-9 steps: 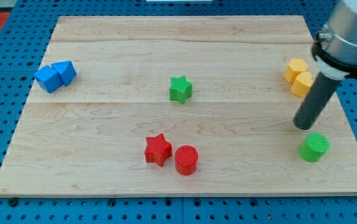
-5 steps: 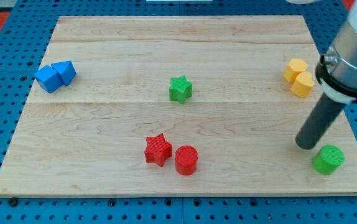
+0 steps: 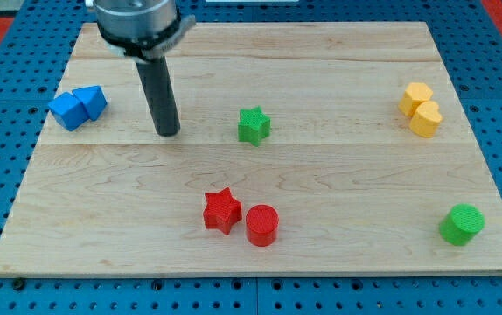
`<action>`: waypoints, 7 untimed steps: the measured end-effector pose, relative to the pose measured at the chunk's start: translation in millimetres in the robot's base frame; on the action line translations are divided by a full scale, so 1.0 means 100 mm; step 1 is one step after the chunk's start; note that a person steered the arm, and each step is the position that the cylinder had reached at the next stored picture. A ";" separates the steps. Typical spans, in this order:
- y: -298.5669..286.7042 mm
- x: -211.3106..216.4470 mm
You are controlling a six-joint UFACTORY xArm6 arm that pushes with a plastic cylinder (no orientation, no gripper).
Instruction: Push the green star towards the bottom right
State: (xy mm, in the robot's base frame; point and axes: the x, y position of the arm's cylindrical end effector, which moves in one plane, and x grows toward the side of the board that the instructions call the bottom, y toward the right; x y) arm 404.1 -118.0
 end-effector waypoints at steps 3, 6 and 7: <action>1.86 0.43; 1.89 0.55; 2.74 0.72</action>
